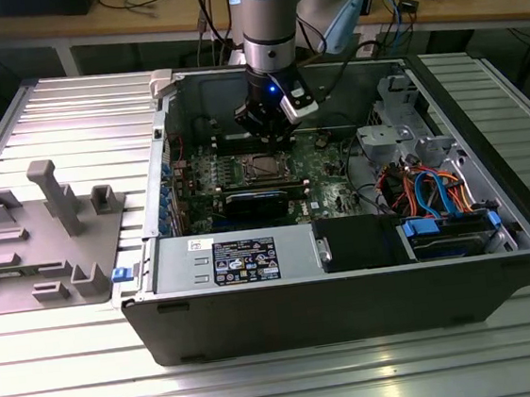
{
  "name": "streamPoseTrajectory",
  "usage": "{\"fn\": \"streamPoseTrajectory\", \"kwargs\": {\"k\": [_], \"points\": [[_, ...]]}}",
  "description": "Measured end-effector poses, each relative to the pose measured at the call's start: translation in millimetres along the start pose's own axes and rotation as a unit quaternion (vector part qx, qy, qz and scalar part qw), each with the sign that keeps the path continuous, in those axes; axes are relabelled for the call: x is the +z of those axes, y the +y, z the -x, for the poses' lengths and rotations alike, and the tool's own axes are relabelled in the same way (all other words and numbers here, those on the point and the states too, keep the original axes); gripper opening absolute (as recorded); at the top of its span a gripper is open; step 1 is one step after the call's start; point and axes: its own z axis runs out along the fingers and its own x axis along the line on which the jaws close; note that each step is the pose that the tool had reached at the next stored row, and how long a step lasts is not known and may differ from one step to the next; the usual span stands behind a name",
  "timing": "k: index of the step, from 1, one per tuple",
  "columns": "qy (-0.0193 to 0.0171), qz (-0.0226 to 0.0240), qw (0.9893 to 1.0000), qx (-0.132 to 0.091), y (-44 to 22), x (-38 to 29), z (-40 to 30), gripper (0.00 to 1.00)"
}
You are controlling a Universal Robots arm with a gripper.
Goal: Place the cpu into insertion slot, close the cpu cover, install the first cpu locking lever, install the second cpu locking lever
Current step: 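Install the first cpu locking lever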
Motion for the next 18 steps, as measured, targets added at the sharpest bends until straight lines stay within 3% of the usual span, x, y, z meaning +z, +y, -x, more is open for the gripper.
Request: {"fn": "streamPoseTrajectory", "kwargs": {"k": [6, 11, 13, 18], "points": [[0.0001, -0.0001, 1.0000, 0.000, 0.1, -5.3, 0.2, 0.11], [0.0006, -0.0012, 1.0000, 0.000, -0.8, -1.2, 0.2, 0.11], [-0.0001, 0.0003, 1.0000, 0.000, -0.3, 0.8, 0.4, 0.11], [0.0002, -0.0005, 1.0000, 0.000, -0.6, -1.6, 0.4, 0.11]]}}
